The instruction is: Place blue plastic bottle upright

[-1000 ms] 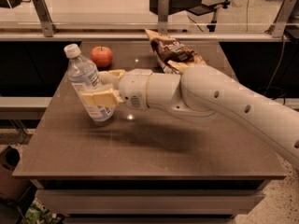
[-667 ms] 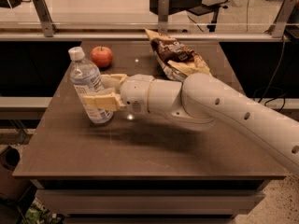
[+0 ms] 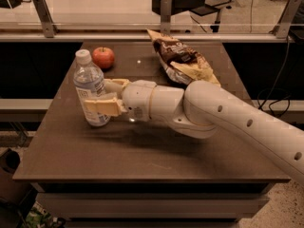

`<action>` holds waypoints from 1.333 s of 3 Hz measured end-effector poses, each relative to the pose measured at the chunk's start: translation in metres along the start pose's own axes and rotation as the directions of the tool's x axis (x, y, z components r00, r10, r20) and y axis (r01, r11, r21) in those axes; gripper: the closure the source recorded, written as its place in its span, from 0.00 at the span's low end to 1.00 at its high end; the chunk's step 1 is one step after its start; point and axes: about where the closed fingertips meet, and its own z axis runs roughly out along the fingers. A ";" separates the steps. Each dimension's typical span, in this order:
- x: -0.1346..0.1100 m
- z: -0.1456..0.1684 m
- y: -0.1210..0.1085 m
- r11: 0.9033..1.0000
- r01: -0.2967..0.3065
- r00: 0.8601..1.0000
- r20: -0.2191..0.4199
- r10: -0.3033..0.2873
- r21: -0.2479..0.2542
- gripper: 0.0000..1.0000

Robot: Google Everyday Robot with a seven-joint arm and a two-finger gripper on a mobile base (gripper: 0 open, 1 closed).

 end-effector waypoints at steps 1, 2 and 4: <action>-0.001 0.001 0.002 1.000 0.001 1.000 0.000 -0.001 -0.003 0.76; -0.001 0.003 0.003 1.000 0.002 1.000 0.000 -0.002 -0.007 0.52; -0.003 0.006 0.006 1.000 0.005 1.000 0.000 -0.005 -0.014 0.05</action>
Offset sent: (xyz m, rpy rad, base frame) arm -0.0008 0.0016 0.0005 -0.0002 -0.0008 0.0029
